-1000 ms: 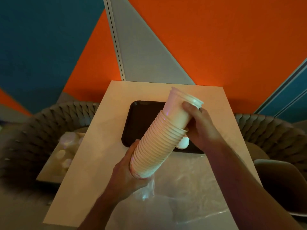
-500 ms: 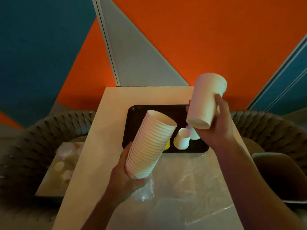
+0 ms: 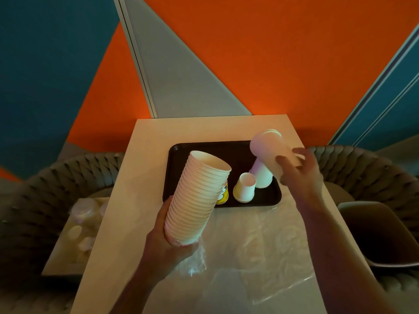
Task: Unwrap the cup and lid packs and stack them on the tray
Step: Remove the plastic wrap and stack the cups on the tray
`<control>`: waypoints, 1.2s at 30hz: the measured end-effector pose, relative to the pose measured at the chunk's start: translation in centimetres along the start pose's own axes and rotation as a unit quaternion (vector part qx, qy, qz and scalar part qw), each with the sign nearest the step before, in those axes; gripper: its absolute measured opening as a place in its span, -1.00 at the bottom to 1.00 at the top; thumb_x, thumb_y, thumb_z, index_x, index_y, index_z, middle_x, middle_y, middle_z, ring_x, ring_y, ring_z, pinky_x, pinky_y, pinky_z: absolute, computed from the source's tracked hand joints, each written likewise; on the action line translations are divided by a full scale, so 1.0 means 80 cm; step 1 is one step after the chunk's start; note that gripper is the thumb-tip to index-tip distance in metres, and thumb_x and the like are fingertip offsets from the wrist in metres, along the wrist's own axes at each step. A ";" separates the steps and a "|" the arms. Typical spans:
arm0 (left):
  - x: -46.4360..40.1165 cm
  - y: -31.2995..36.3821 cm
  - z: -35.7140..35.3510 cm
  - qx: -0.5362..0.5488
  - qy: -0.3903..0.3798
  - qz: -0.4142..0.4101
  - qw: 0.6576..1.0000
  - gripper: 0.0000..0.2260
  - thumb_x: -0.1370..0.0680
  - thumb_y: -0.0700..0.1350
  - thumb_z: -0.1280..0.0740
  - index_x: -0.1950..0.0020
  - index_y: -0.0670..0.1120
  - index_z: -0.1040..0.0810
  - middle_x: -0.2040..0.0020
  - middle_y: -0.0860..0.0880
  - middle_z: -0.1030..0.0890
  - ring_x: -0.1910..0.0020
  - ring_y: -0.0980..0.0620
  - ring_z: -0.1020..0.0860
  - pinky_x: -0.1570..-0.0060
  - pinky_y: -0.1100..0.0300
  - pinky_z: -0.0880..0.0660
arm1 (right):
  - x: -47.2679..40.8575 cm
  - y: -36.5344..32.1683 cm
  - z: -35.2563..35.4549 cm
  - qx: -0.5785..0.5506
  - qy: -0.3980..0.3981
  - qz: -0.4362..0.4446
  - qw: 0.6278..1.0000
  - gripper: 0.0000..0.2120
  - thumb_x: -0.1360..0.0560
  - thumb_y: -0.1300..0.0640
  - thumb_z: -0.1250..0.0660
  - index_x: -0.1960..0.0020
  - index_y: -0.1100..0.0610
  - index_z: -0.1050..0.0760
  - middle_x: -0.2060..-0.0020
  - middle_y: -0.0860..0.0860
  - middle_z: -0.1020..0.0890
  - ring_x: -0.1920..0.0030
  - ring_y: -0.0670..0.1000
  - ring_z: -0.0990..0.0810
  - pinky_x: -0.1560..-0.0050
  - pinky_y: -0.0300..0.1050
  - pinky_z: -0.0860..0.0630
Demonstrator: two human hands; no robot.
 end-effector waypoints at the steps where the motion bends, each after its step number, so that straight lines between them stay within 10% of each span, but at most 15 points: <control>1: -0.001 0.001 -0.001 -0.001 0.001 -0.001 1.000 0.01 -0.21 -0.15 -0.69 -0.39 0.42 -0.16 -0.28 0.32 -0.45 -0.28 0.27 -0.45 -0.06 0.46 -0.52 | -0.004 -0.003 0.004 0.047 0.014 0.042 0.998 -0.52 -0.48 -0.04 -0.43 -0.35 -0.02 -0.41 -0.15 -0.01 -0.55 0.00 0.06 -0.58 0.07 0.04 -0.58; 18: -0.003 0.000 -0.014 0.010 0.004 0.004 1.000 0.04 -0.20 -0.09 -0.70 -0.46 0.41 -0.17 -0.25 0.39 -0.47 -0.24 0.35 -0.47 -0.05 0.37 -0.56 | -0.062 0.002 -0.031 0.230 0.083 0.160 0.956 -0.42 -0.41 0.06 -0.55 -0.32 0.08 -0.34 -0.35 0.15 -0.34 -0.11 0.25 -0.52 0.12 -0.01 -0.43; 31: 0.005 -0.002 -0.021 0.010 0.008 0.003 1.000 0.05 -0.19 -0.12 -0.70 -0.49 0.35 -0.18 -0.25 0.36 -0.48 -0.24 0.32 -0.48 -0.02 0.43 -0.54 | -0.099 0.059 -0.074 0.414 -0.076 0.159 0.893 -0.64 -0.59 -0.02 -0.34 -0.36 0.03 -0.47 -0.36 0.02 -0.44 -0.24 0.23 -0.46 -0.15 0.13 -0.46; 36: 0.001 0.001 -0.025 0.008 0.010 -0.001 1.000 0.05 -0.21 -0.07 -0.70 -0.40 0.53 -0.12 -0.26 0.42 -0.45 -0.25 0.38 -0.45 -0.05 0.43 -0.53 | -0.053 -0.011 -0.069 0.113 -0.180 0.110 0.971 -0.47 -0.53 -0.15 -0.42 -0.43 -0.01 -0.42 -0.35 0.02 -0.47 -0.24 0.08 -0.52 -0.12 -0.05 -0.52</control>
Point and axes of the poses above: each hand's wrist, its own x-axis away from the middle knuckle, its own z-axis out of the back of the hand, y = z × x, the point moved 2 cm from there along -x, towards the middle knuckle
